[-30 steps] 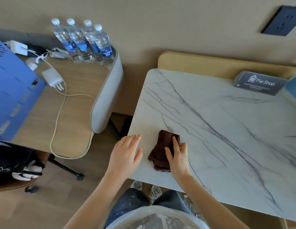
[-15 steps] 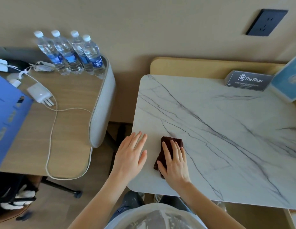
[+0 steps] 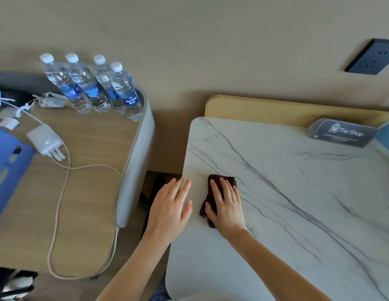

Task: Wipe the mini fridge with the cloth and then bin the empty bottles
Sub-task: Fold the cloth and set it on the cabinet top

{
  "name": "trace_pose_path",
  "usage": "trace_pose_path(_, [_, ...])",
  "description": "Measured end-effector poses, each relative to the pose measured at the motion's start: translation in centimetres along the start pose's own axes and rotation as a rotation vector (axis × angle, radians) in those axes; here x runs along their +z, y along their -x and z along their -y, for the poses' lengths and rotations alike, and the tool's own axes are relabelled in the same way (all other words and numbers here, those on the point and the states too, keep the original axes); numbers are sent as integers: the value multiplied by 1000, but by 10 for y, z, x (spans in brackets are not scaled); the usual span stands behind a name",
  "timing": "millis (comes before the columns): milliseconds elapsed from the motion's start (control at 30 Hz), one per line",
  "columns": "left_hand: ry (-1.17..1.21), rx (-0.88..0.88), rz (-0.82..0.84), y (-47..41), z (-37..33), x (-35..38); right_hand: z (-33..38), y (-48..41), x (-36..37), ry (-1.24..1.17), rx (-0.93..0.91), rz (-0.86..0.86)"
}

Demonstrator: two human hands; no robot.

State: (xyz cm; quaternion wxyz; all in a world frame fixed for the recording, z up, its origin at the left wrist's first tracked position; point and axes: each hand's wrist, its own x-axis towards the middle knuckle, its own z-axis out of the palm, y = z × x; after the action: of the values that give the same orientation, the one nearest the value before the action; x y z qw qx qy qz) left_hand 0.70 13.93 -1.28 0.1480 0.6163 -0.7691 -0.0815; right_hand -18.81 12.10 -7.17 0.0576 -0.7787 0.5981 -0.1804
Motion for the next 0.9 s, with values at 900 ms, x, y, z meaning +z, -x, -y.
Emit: trace_pose_path(900, [30,-10,-120,-74,13,-27,-9,-123,-46,-270,23,-93])
